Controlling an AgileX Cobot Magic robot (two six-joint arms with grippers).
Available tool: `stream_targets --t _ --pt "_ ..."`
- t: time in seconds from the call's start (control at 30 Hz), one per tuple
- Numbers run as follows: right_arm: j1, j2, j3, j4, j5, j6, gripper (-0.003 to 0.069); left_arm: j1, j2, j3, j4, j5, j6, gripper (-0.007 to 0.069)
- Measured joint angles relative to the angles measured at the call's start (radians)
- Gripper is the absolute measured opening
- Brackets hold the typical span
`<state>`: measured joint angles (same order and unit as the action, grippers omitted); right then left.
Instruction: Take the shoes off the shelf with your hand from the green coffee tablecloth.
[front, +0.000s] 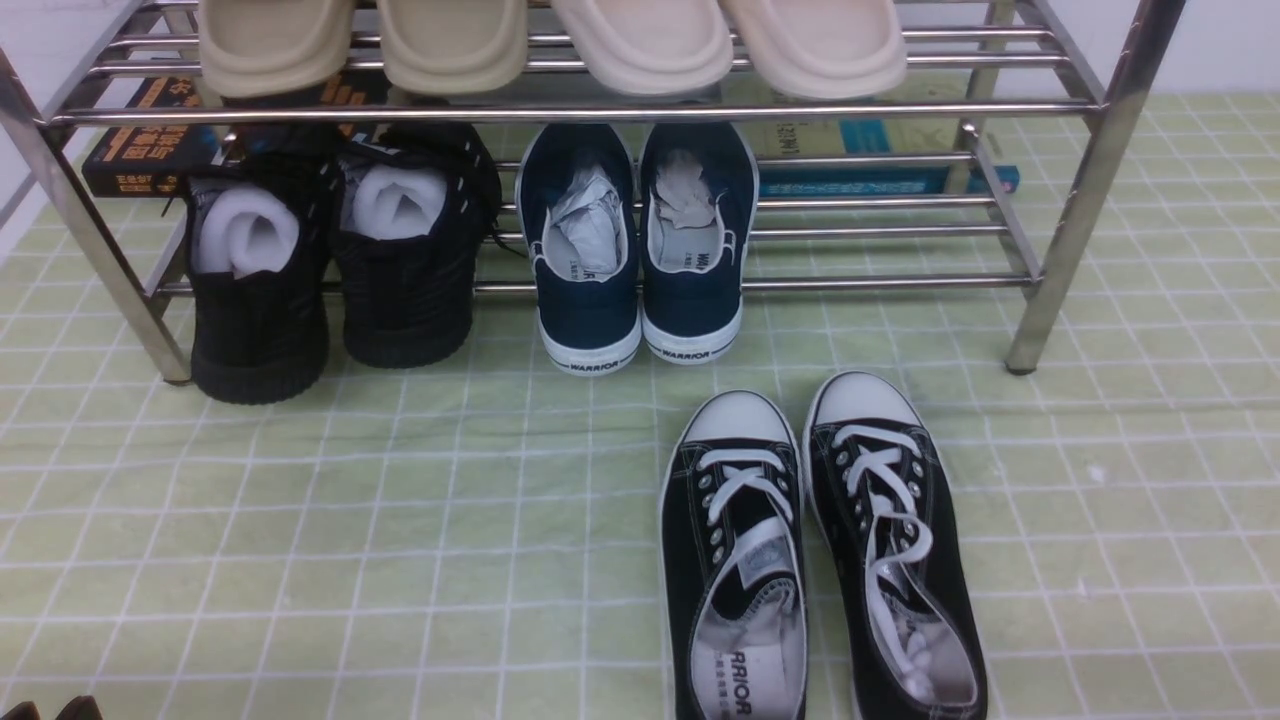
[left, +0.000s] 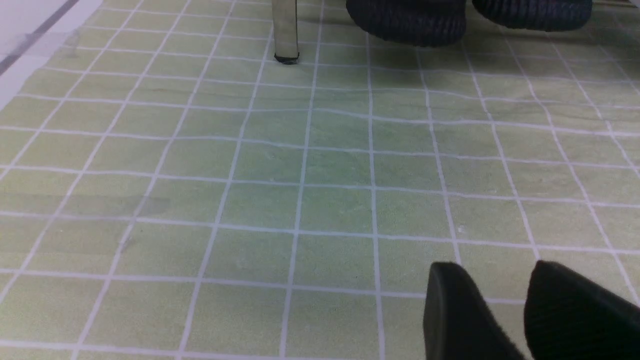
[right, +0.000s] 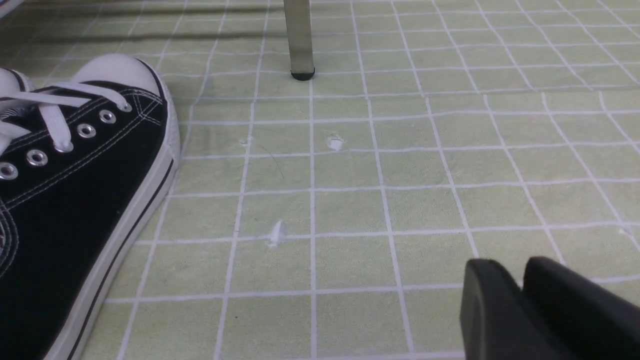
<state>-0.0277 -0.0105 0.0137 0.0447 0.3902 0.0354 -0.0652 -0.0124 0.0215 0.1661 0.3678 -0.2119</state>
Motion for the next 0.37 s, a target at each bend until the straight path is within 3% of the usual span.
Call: stream_targets --t 0.37 --pt "0.0 0.0 0.0 0.0 0.0 0.0 0.0135 0.0 0.0 0.0 0.0 0.0 0.0 0.0242"
